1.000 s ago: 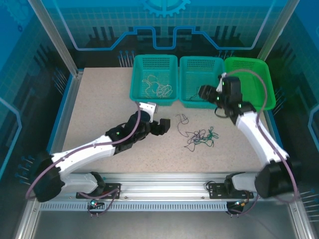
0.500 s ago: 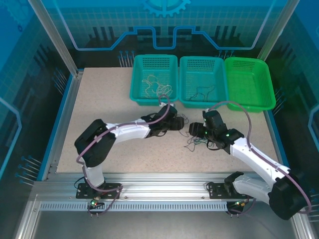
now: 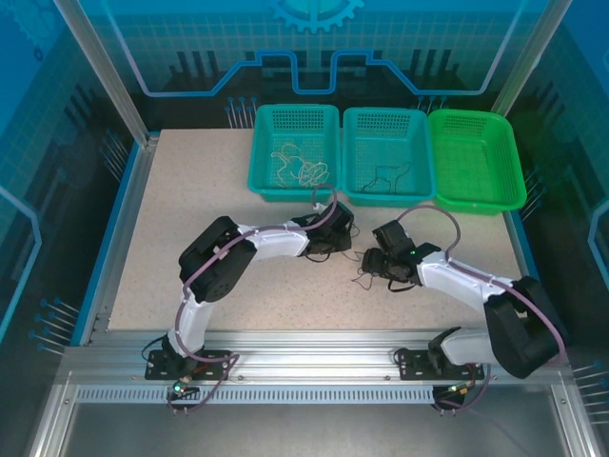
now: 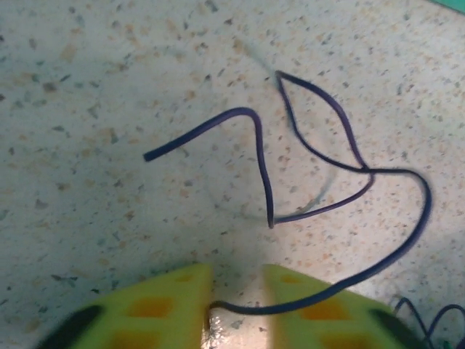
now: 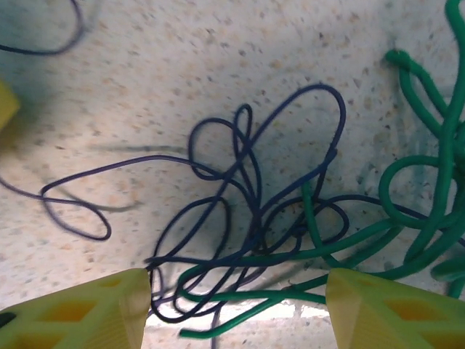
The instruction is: Untangle the cables
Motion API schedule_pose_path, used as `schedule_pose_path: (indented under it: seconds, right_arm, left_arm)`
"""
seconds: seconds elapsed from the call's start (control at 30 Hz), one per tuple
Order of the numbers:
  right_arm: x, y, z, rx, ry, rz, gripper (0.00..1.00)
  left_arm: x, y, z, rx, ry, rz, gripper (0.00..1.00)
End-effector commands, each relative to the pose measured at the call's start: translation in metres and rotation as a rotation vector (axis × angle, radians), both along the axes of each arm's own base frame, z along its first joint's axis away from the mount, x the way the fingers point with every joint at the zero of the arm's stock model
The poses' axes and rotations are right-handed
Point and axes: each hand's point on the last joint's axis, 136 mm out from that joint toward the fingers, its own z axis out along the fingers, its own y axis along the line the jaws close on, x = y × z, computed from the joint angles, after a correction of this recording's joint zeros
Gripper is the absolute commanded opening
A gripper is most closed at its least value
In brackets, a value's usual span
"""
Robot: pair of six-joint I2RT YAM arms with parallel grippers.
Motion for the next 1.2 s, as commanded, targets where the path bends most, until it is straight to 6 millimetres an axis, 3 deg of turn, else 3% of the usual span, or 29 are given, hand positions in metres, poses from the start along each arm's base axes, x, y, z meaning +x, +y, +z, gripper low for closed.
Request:
schedule_pose_path:
  seconds: [0.0, 0.2, 0.47, 0.63, 0.8, 0.97, 1.17]
  right_arm:
    - [0.009, -0.003, -0.001, -0.029, -0.013, -0.063, 0.65]
    - [0.004, -0.032, -0.011, -0.151, 0.049, -0.187, 0.6]
    - [-0.006, -0.091, -0.01, -0.116, 0.025, -0.452, 0.53]
    - [-0.009, -0.124, -0.015, -0.101, 0.026, -0.553, 0.51]
    - [-0.009, -0.133, -0.015, -0.071, 0.045, -0.579, 0.53]
    - [-0.008, -0.138, -0.001, -0.058, -0.01, -0.605, 0.56]
    - [-0.001, -0.135, 0.024, -0.032, -0.073, -0.559, 0.6]
  left_arm:
    - [-0.003, 0.004, -0.002, 0.0, 0.036, 0.017, 0.0]
    - [0.0, 0.029, 0.048, -0.036, -0.066, 0.041, 0.0]
    - [-0.011, 0.107, 0.134, -0.021, -0.244, 0.123, 0.0]
    - [-0.024, 0.15, 0.169, 0.005, -0.315, 0.168, 0.0]
    - [-0.032, 0.195, 0.191, 0.029, -0.37, 0.239, 0.0]
    - [-0.04, 0.229, 0.202, 0.072, -0.391, 0.294, 0.0]
    - [-0.047, 0.241, 0.207, 0.067, -0.406, 0.305, 0.0]
